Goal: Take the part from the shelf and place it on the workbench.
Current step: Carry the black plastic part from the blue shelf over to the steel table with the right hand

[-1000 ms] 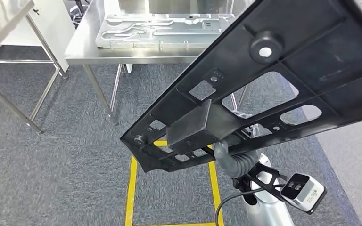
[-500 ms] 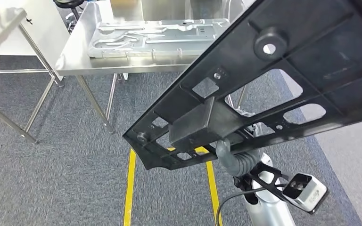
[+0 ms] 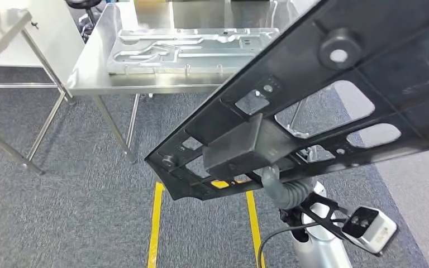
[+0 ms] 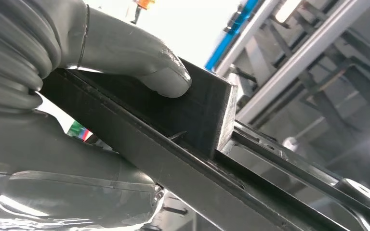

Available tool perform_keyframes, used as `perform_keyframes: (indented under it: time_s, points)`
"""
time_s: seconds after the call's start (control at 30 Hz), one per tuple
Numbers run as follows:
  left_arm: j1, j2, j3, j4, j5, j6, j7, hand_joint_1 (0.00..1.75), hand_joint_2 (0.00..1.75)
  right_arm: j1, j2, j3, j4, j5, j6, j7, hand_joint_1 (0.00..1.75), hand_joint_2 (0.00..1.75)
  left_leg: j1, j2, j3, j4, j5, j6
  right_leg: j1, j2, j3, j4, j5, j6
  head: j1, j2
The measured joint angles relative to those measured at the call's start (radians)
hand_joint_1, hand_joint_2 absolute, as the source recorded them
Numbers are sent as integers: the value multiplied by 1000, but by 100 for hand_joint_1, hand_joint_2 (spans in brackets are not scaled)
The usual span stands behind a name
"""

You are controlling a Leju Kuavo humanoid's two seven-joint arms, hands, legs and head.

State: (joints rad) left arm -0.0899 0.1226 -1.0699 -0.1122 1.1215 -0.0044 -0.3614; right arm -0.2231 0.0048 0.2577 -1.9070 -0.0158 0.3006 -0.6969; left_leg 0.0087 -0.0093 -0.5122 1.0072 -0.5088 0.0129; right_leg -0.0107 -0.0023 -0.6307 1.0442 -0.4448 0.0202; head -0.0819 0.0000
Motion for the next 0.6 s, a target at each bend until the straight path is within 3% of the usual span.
perform_keyframes:
  time_s: [0.1, 0.17, 0.27, 0.33, 0.37, 0.43, 0.5, 0.6]
  points:
    - [-1, 0, 0, 0, 0, 3, -1, 0, 0, 1, 1, -5, -8, -2, 5, 0, 175, 175, -1, 2, 12, 8, -10, -20, 2, 2, 14, -18, 2, -21, 0, 0]
    - [-4, 1, 0, 0, -1, 4, -2, 0, 0, 1, 2, -7, -15, 0, 4, 0, 175, 175, 2, 4, 0, 53, -24, -28, -1, 3, 32, -23, -4, -34, 0, 0]
    - [-5, 1, 0, 0, 0, 4, -3, 0, 0, 5, 4, -11, -20, 1, 2, 0, 175, 175, 4, 4, -105, 229, -90, -35, 0, 3, 53, -25, -21, -43, 0, 0]
    - [-2, 1, 0, 0, 0, 4, -2, 0, 0, 12, 5, -17, -20, 1, 1, 0, 175, 175, 4, 4, -167, 295, -113, -38, 1, 5, 68, -24, -35, -44, 0, 0]
    - [-1, 1, 0, 0, 0, 4, -2, 0, 0, 15, 5, -20, -20, 1, 0, 0, 175, 175, 4, 4, -176, 277, -94, -37, 1, 6, 79, -24, -43, -43, 0, 0]
    - [0, 2, -1, 0, 0, 5, -2, 0, 0, 18, 5, -25, -20, 0, -1, 0, 175, 175, 3, 5, -150, 152, 3, -30, 2, 6, 103, -25, -62, -39, 0, 0]
    - [0, 3, -1, 0, 0, 5, 0, 0, 0, 21, 5, -28, -20, -1, -7, 0, 175, 175, -3, 5, -122, 51, 66, -20, 3, 8, 119, -26, -77, -31, 0, 0]
    - [-1, 4, -2, 0, 0, 7, 2, 0, 0, 26, 5, -29, -19, -4, -22, 0, 175, 175, -6, 4, -106, 23, 71, -4, 6, 9, 131, -25, -81, -11, 0, 0]
